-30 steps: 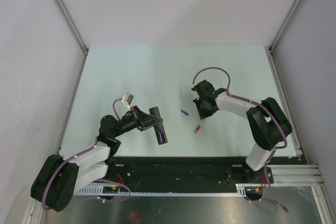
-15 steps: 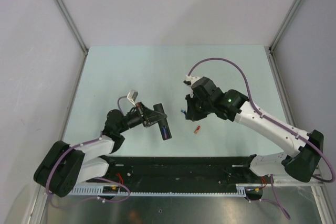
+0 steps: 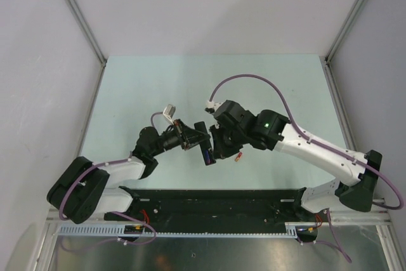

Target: Load the batteries into the remote control

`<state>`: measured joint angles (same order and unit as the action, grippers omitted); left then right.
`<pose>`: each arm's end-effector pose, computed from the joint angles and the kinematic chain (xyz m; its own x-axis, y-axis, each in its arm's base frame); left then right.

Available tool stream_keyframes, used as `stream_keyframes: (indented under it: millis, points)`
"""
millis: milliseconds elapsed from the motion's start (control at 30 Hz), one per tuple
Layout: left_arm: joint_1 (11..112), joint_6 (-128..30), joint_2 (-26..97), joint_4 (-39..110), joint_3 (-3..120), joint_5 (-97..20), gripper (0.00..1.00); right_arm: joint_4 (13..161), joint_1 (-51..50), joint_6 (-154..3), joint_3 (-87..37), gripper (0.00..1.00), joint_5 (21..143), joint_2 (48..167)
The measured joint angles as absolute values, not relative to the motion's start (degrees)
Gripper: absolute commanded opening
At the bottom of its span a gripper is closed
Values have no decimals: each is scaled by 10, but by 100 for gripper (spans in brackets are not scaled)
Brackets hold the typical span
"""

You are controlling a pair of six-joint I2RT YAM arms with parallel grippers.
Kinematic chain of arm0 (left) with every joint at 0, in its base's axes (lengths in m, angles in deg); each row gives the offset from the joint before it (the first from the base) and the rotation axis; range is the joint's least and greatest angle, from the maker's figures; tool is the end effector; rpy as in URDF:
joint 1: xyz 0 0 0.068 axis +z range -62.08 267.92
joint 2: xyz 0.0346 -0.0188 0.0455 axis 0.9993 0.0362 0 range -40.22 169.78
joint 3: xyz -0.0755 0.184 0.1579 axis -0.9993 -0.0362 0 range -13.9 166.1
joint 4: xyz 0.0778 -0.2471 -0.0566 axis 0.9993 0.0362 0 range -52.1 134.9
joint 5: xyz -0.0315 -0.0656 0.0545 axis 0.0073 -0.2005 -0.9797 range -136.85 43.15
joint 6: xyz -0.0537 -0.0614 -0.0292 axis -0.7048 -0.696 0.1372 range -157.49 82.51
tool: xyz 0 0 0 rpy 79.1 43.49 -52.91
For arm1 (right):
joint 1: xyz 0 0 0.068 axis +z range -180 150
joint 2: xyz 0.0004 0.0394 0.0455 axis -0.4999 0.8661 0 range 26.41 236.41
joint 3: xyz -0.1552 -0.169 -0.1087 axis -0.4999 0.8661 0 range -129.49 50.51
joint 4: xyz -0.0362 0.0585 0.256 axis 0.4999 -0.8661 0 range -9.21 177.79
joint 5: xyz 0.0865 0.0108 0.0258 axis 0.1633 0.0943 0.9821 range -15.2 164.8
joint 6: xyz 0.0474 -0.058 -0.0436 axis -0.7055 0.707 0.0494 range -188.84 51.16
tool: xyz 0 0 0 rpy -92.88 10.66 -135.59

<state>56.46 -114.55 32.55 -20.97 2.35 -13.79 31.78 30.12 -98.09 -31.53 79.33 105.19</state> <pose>0.2112 -0.1782 0.1780 -0.8716 -0.4242 -0.2455 0.2361 0.0756 -0.9688 0.1485 0.2705 0.3075 -0.7801 -0.3795 -0.4974 -0.5810 0.7345 0.3508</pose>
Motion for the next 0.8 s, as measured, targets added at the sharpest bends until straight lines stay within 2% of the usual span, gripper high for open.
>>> stream_keyframes:
  millis: [800]
  points:
    - [558,-1118,300,-208,24,-200,0,292,311,-1008,-320,0,772,1117]
